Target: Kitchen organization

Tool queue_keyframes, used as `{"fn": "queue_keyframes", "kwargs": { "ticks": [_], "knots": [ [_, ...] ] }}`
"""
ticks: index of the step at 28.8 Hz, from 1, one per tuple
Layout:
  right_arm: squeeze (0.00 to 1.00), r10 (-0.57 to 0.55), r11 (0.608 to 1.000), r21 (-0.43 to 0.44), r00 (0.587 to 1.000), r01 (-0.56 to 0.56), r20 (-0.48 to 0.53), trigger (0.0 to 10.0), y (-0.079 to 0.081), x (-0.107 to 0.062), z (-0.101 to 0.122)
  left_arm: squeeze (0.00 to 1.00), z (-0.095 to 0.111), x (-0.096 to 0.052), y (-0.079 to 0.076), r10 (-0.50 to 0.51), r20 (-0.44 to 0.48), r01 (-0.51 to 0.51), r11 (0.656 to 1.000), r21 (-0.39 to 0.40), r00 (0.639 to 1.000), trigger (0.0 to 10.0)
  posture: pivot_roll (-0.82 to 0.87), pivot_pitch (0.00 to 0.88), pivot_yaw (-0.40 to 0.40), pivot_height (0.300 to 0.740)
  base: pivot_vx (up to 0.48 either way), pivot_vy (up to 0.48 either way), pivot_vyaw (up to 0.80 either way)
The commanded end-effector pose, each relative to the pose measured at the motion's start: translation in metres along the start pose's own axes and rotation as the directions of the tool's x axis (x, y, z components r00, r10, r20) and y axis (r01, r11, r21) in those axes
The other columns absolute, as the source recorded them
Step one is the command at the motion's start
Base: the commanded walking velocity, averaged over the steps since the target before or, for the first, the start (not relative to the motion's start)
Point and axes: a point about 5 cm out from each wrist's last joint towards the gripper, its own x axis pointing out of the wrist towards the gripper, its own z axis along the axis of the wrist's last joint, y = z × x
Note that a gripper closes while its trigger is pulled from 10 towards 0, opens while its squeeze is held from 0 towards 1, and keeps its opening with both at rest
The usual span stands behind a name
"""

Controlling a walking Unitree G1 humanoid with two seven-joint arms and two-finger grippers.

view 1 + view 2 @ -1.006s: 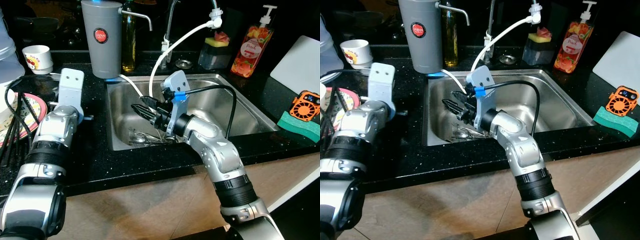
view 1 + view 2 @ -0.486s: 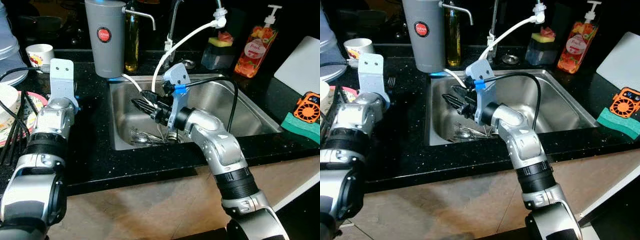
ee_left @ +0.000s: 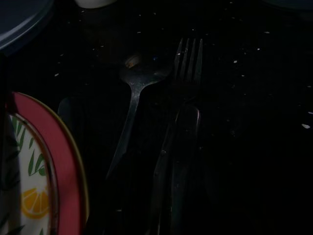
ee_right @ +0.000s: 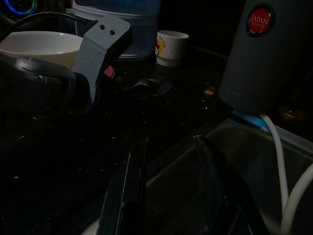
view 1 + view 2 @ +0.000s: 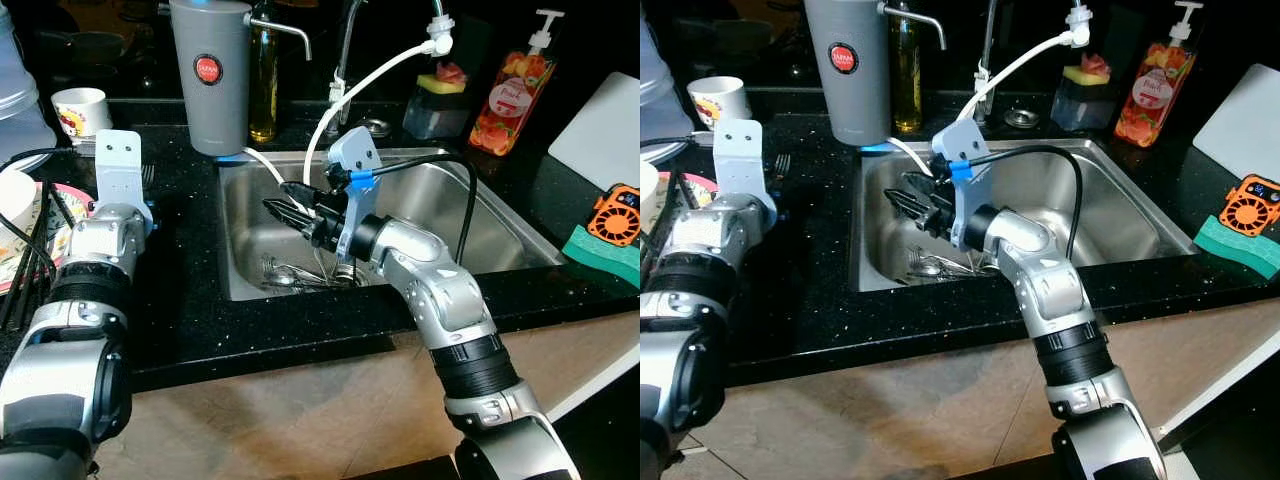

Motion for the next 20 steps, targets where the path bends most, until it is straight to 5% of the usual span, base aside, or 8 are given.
{"fn": "queue_keyframes", "kwargs": {
  "ticks": [1,10,14,20],
  "knots": [
    [0.0,0.01,1.0,-0.025,1.0,-0.01,0.007,10.0,-0.001,0.0,0.003,0.0,-0.008,0.002,0.003,-0.004,-0.044,0.004,1.0,-0.01,0.999,10.0,-0.02,0.114,-0.051,0.74,0.0,0.0,0.0],
    [0.0,0.012,0.999,-0.037,1.0,-0.012,0.01,10.0,-0.004,-0.001,0.006,0.0,-0.009,0.001,-0.014,-0.125,-0.084,0.127,0.992,0.023,0.989,10.0,-0.02,0.116,-0.05,0.74,0.0,0.0,0.0],
    [0.0,0.011,0.999,-0.042,1.0,-0.011,0.007,10.0,-0.004,-0.001,0.006,0.0,-0.014,-0.006,-0.043,-0.281,-0.145,0.292,0.955,0.061,0.949,10.0,-0.02,0.12,-0.051,0.74,0.0,0.0,0.0],
    [0.0,0.011,0.999,-0.046,1.0,-0.01,0.006,10.0,-0.005,-0.001,0.005,0.0,-0.017,-0.013,-0.061,-0.353,-0.174,0.369,0.927,0.072,0.919,10.0,-0.02,0.122,-0.053,0.74,0.0,0.0,0.0]
  ]
}}
